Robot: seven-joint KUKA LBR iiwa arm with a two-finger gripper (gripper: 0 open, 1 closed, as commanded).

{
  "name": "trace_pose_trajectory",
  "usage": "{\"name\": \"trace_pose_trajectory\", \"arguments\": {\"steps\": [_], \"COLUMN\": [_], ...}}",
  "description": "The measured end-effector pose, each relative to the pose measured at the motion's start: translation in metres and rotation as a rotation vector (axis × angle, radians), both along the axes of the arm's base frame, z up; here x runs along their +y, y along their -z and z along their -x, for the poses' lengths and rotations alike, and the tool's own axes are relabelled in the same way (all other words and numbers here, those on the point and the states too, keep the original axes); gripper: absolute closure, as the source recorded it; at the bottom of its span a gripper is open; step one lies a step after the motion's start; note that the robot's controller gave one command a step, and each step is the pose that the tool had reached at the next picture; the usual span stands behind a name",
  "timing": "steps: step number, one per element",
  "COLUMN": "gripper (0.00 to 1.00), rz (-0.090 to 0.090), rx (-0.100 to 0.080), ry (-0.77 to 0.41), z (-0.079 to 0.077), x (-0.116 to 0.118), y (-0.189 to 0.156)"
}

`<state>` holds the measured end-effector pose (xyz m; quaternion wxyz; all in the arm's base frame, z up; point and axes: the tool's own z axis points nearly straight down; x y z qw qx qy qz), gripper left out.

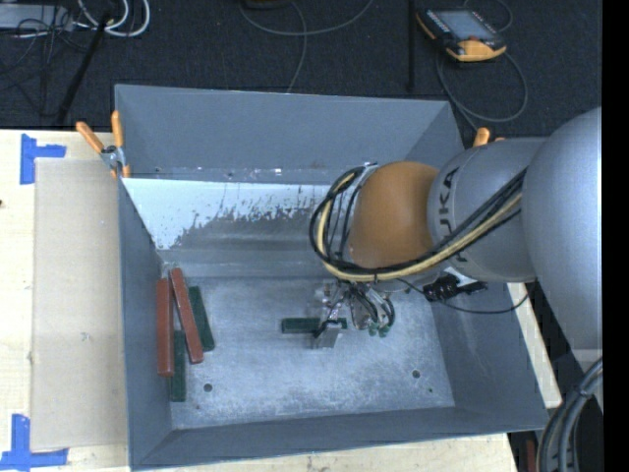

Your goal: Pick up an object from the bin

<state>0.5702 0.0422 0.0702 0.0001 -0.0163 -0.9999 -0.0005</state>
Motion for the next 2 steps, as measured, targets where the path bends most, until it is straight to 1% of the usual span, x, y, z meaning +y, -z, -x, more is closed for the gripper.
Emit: {"name": "trace_pose_trajectory", "arguments": {"steps": [1,2], "gripper": [1.00,1.00], "rz": [0.000,0.001], "rx": [-0.007,-0.010], "ry": [-0.276,-0.286], "z": [0.003,0.002], "x": [0.049,0.045], "y": [-0.120,-0.192]}}
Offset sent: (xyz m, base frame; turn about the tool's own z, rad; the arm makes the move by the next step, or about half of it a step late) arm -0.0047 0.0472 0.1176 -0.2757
